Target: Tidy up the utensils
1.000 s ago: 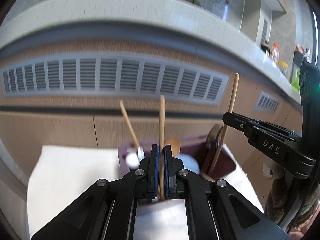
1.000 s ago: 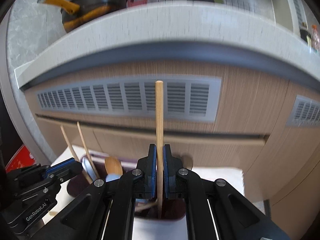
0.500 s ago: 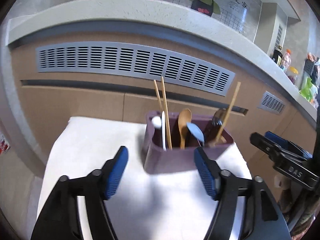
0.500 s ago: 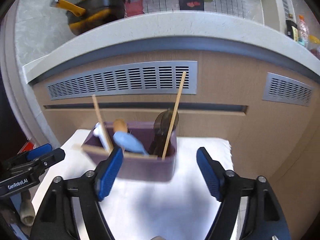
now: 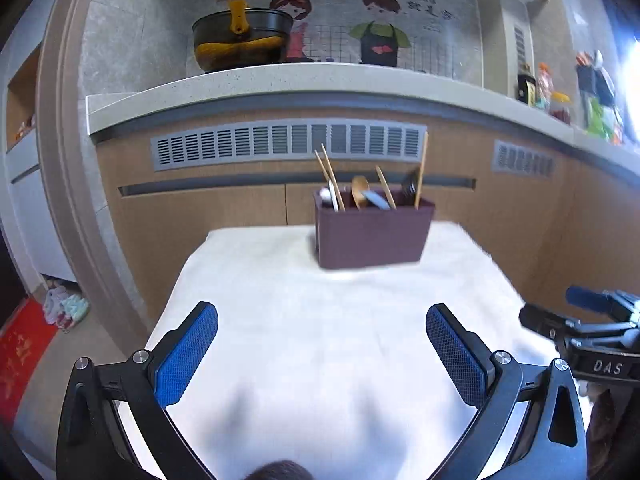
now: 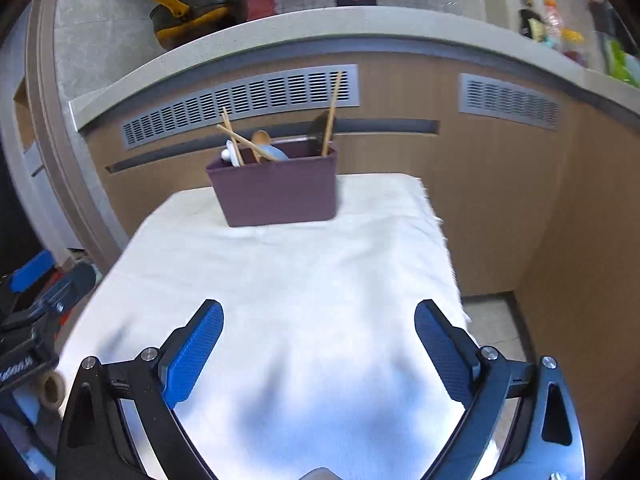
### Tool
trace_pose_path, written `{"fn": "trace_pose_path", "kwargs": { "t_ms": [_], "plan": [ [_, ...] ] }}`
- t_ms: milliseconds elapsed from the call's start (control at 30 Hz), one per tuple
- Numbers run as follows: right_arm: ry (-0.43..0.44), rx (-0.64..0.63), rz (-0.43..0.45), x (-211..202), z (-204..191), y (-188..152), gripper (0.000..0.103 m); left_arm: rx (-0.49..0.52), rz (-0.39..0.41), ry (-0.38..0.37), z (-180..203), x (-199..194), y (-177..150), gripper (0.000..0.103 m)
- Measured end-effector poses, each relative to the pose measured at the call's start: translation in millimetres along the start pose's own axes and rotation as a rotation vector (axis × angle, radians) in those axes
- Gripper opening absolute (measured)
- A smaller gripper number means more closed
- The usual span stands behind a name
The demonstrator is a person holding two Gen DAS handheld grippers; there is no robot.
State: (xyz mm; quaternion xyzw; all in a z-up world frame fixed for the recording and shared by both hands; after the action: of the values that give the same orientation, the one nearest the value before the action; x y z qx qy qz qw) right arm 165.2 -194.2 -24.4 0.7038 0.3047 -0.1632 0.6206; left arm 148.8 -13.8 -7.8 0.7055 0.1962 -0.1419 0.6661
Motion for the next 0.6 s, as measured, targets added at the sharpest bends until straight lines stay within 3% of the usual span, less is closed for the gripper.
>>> {"fn": "trace_pose_path", "kwargs": {
  "t_ms": [133,300,600],
  "plan": [
    [-0.017,-0.028,0.043,-21,-9,-17,0.095,0.031,-0.007,0.031,6,-17,-21,0.103],
    [-0.045,-0.052,0.089,-36,-11,-18,0.098,0.003,-0.009,0.040,1,-25,-25,0.103],
    [-0.036,-0.050,0.081,-35,-10,-18,0.098,-0.013,-0.048,0.024,-1,-26,-30,0.103]
  ]
}}
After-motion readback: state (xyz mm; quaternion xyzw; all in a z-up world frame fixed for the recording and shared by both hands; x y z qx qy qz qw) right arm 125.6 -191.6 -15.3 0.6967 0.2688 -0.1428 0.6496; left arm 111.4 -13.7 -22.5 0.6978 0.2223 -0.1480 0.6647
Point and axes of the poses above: each gripper's, at about its wrist camera, not at the fingertips, and x roughly the way its jaws point, z to its right, y to its top, the point moved 8 cm from there along x, roughly the way its jaws point, and after that the axes turned 8 degrees about y, right-handed, at the moved point
